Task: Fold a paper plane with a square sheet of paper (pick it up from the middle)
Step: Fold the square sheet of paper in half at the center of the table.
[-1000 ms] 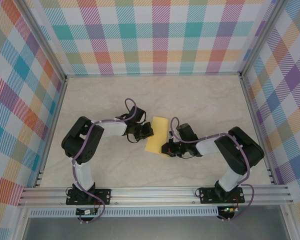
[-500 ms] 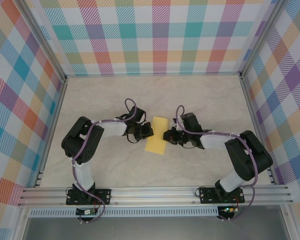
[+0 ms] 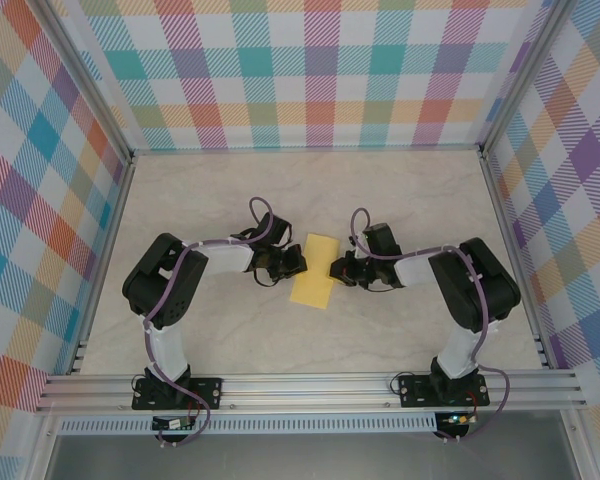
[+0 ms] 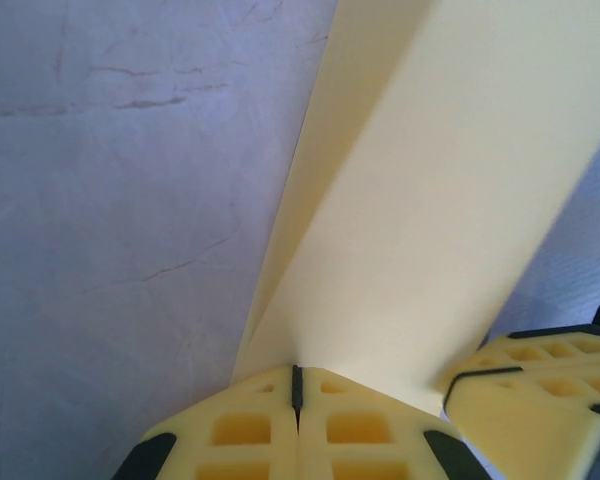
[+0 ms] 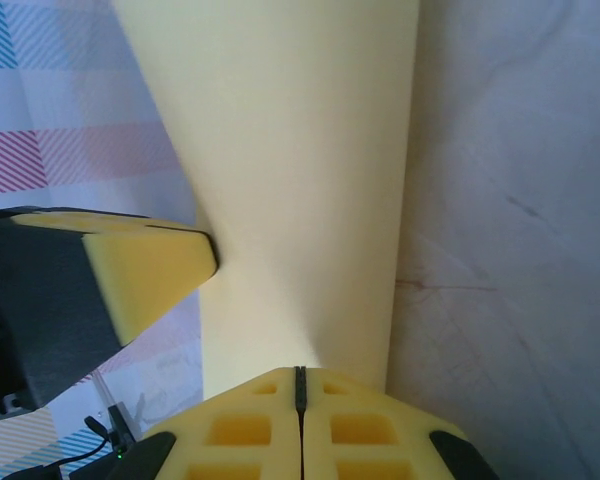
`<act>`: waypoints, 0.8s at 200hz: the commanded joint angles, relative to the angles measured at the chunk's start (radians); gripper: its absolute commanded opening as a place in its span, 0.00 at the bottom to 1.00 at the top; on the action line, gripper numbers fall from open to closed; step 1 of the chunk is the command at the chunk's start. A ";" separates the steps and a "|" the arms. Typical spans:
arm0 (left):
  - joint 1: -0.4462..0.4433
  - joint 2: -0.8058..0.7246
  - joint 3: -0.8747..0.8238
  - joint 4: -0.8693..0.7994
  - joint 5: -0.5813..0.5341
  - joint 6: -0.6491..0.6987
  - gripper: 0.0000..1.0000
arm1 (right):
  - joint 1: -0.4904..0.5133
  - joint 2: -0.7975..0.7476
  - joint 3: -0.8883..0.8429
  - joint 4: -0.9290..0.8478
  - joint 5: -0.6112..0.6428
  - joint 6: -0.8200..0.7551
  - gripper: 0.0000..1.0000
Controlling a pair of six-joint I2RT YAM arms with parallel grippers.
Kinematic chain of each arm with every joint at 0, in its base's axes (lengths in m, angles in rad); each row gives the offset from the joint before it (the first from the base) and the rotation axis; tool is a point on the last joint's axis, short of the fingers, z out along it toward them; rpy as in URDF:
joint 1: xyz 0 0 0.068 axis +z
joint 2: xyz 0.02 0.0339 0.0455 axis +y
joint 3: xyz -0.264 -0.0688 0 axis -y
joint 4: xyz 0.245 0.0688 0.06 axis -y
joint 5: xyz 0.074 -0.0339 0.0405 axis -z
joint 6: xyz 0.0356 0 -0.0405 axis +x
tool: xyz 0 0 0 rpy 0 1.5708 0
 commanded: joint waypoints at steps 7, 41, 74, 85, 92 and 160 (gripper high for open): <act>-0.014 0.036 -0.046 -0.078 -0.034 0.021 0.00 | -0.005 0.043 -0.008 0.004 -0.005 -0.046 0.06; -0.014 0.038 -0.044 -0.082 -0.035 0.024 0.00 | -0.005 0.033 -0.011 0.012 -0.035 -0.038 0.06; -0.014 0.039 -0.042 -0.085 -0.035 0.025 0.00 | -0.006 -0.045 0.059 -0.058 -0.047 -0.061 0.06; -0.014 0.038 -0.042 -0.087 -0.036 0.025 0.00 | -0.007 -0.054 0.086 -0.085 -0.043 -0.075 0.07; -0.013 0.038 -0.043 -0.087 -0.037 0.025 0.00 | -0.009 -0.053 0.100 -0.098 -0.040 -0.083 0.07; -0.013 0.035 -0.040 -0.088 -0.035 0.026 0.00 | -0.038 0.058 0.131 -0.090 -0.037 -0.102 0.06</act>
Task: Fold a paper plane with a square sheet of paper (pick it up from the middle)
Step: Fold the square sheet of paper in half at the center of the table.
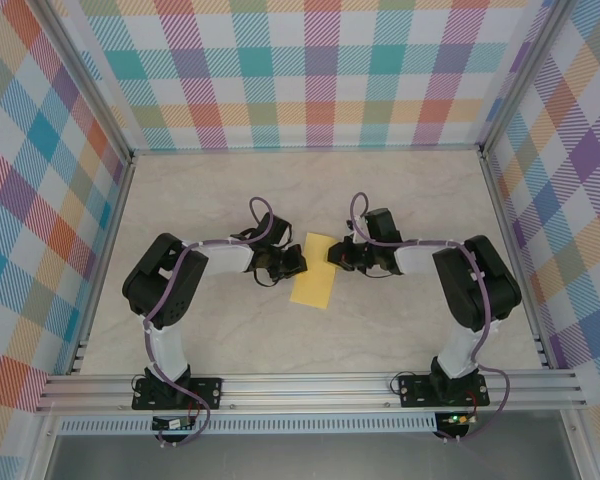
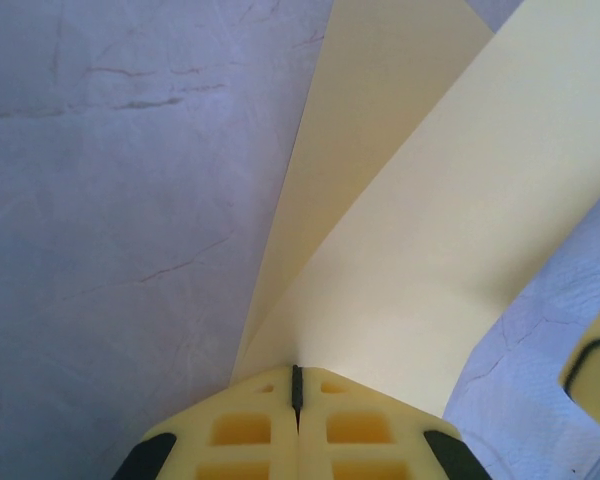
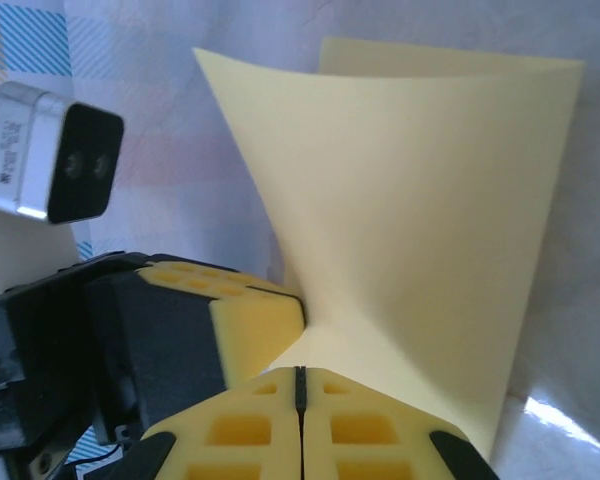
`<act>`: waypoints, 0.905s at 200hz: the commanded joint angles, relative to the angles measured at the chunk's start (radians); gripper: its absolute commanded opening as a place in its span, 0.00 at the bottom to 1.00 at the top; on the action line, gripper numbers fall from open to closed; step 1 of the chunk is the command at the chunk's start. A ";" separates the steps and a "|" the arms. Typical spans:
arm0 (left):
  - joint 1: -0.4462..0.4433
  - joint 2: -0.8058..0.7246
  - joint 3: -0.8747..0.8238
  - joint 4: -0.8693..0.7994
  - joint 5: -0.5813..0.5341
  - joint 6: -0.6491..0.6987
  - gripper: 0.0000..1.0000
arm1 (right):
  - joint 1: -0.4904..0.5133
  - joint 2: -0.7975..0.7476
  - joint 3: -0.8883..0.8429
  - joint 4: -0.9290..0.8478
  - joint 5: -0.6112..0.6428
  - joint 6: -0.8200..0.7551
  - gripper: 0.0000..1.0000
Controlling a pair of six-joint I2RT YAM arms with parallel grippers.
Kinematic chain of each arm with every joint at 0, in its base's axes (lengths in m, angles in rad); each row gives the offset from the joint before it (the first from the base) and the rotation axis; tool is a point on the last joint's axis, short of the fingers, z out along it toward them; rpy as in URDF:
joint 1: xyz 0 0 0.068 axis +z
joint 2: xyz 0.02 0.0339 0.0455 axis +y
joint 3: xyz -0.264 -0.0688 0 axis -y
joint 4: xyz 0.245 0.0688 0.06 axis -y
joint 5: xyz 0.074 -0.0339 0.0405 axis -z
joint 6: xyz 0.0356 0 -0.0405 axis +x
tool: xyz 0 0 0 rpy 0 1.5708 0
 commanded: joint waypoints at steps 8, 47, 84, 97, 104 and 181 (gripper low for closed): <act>-0.013 0.033 -0.039 -0.090 -0.037 0.022 0.00 | -0.013 0.065 0.004 -0.011 -0.008 -0.027 0.06; -0.014 0.033 -0.042 -0.091 -0.036 0.023 0.00 | -0.012 0.104 -0.006 0.011 -0.009 -0.016 0.06; -0.014 0.029 -0.042 -0.097 -0.037 0.028 0.00 | -0.014 0.048 0.041 -0.031 -0.023 -0.012 0.07; -0.013 0.027 -0.044 -0.099 -0.037 0.028 0.00 | -0.025 0.024 0.061 -0.047 -0.025 -0.018 0.07; -0.013 0.027 -0.043 -0.099 -0.038 0.028 0.00 | -0.032 0.018 0.069 -0.055 -0.029 -0.021 0.07; -0.013 0.027 -0.044 -0.101 -0.037 0.028 0.00 | -0.058 0.108 0.094 -0.078 -0.020 -0.055 0.06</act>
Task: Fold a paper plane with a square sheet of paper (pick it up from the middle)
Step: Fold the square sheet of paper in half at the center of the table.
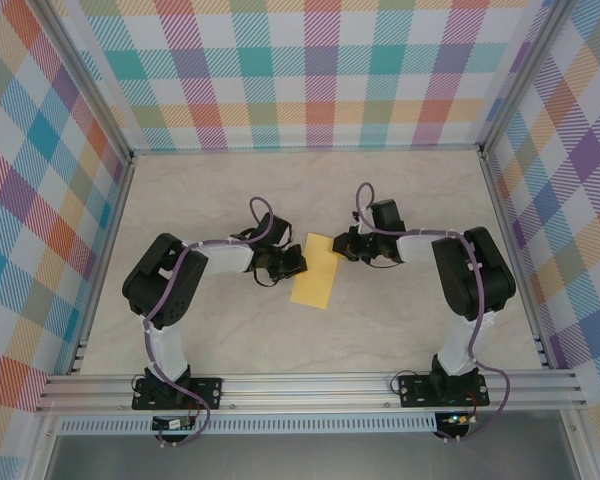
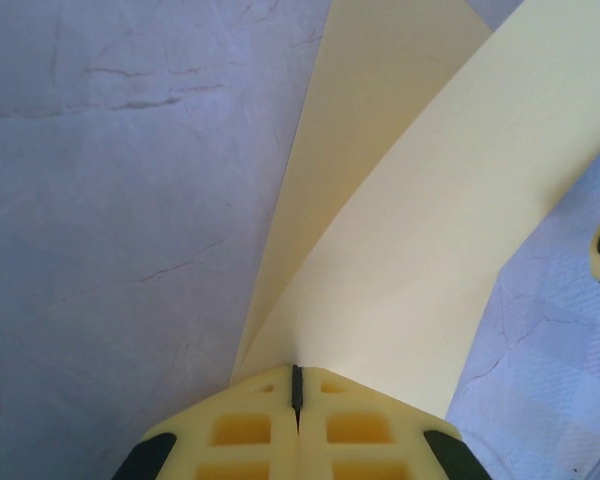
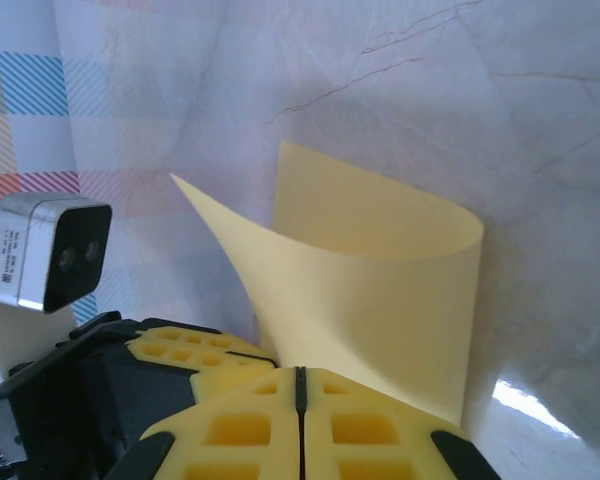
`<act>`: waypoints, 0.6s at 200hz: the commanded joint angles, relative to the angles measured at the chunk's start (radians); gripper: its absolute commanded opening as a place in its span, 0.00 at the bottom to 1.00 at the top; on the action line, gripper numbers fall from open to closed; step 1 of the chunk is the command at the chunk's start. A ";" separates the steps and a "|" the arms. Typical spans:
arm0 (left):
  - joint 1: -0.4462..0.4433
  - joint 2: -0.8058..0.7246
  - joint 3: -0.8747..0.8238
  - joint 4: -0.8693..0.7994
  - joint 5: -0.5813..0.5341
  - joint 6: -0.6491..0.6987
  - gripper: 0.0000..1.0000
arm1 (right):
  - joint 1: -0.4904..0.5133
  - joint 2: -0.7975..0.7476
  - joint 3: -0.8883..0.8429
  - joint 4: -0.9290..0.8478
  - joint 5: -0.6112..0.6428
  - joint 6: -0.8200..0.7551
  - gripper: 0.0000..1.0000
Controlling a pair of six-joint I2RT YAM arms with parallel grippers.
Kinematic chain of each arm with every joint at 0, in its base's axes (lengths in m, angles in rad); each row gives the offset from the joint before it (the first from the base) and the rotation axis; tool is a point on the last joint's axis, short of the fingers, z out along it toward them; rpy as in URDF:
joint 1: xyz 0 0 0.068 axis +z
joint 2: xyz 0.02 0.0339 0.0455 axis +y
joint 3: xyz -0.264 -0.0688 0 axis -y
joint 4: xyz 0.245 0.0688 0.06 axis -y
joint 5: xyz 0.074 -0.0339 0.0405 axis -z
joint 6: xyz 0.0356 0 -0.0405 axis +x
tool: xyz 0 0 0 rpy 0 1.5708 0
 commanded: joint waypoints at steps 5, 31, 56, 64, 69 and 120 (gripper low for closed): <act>-0.012 0.028 -0.043 -0.100 -0.037 0.024 0.00 | 0.001 0.047 -0.006 -0.025 0.010 -0.032 0.06; -0.013 0.028 -0.042 -0.101 -0.037 0.026 0.00 | 0.000 0.080 -0.019 -0.019 0.020 -0.036 0.06; -0.013 0.026 -0.041 -0.106 -0.038 0.028 0.00 | 0.000 0.086 -0.011 -0.037 0.023 -0.037 0.06; -0.013 0.028 -0.041 -0.107 -0.039 0.027 0.00 | 0.001 0.080 -0.003 -0.043 0.018 -0.035 0.07; -0.013 0.028 -0.040 -0.108 -0.038 0.027 0.00 | 0.000 0.074 0.006 -0.051 0.016 -0.035 0.07; -0.013 0.027 -0.037 -0.117 -0.038 0.034 0.00 | -0.023 0.008 0.087 -0.118 -0.005 -0.052 0.07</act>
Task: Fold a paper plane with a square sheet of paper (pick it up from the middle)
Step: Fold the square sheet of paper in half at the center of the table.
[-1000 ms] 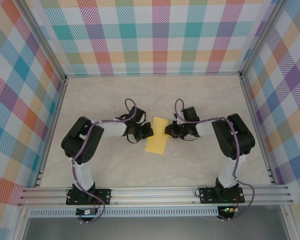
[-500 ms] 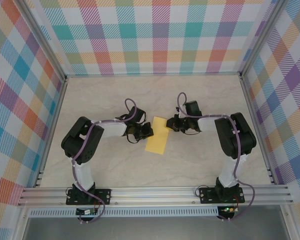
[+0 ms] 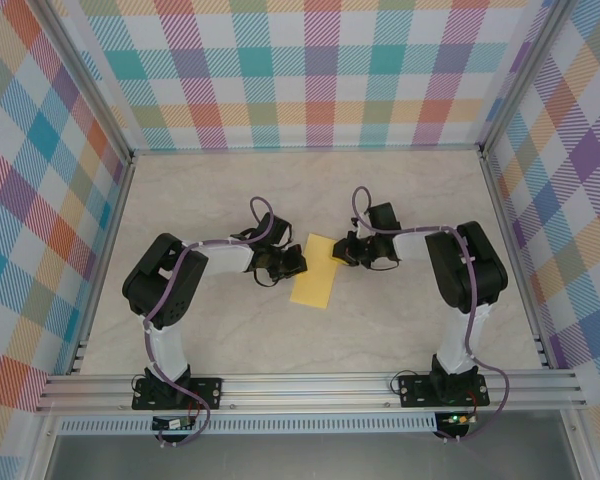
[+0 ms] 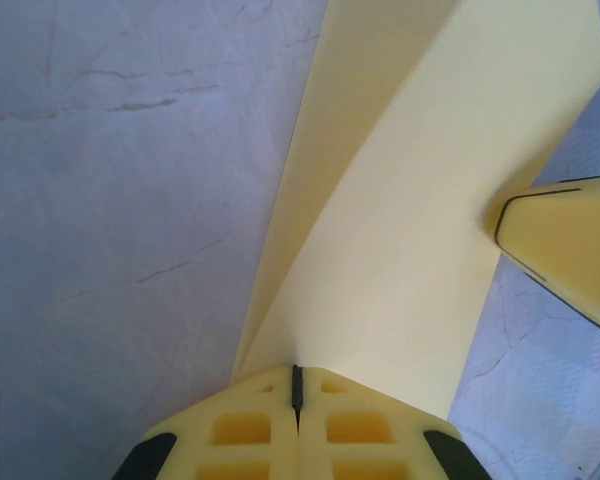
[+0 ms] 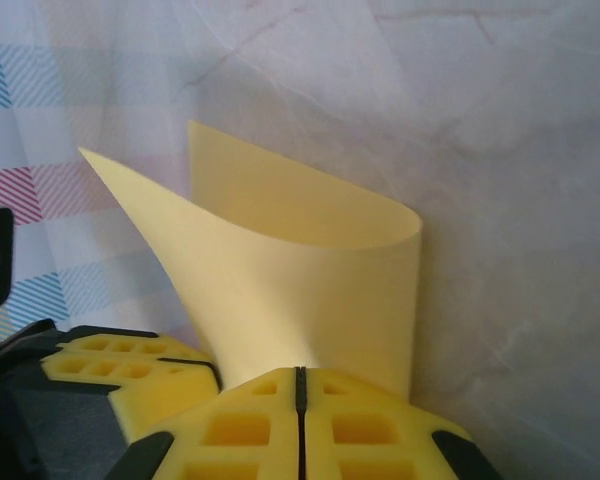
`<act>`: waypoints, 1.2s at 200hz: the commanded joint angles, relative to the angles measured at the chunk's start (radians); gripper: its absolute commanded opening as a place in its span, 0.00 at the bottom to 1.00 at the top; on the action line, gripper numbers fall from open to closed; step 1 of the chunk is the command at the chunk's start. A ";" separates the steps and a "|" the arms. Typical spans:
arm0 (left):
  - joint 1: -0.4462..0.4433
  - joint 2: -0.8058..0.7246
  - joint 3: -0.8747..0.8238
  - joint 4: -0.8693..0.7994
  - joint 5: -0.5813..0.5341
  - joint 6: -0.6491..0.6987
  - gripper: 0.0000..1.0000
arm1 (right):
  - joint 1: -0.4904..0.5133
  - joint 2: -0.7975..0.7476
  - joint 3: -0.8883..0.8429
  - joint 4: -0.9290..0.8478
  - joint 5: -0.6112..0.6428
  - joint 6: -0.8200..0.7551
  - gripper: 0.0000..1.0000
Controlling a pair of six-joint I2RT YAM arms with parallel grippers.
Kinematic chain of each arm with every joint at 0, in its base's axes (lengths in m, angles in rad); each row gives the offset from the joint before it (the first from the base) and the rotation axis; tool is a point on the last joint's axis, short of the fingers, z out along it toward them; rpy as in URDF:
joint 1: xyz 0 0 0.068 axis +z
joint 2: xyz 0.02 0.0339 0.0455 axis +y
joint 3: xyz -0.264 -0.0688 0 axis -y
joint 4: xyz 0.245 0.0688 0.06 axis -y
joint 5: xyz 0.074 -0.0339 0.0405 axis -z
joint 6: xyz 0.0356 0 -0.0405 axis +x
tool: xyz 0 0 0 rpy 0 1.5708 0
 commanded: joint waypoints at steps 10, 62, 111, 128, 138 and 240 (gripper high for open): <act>-0.014 0.027 -0.037 -0.116 -0.038 0.018 0.00 | -0.026 -0.036 0.056 -0.040 -0.021 -0.033 0.07; -0.013 0.027 -0.035 -0.117 -0.038 0.017 0.00 | -0.035 0.037 0.071 -0.028 -0.029 -0.032 0.06; -0.013 0.027 -0.039 -0.118 -0.038 0.019 0.00 | -0.035 0.101 0.068 -0.056 0.013 -0.038 0.06; -0.013 0.027 -0.041 -0.117 -0.037 0.021 0.00 | -0.035 0.091 0.078 -0.075 0.005 -0.039 0.07; -0.013 0.027 -0.042 -0.117 -0.038 0.022 0.00 | -0.035 0.076 0.091 -0.098 0.002 -0.041 0.07; -0.013 0.028 -0.039 -0.117 -0.034 0.021 0.00 | -0.035 0.064 0.220 -0.244 0.039 -0.069 0.06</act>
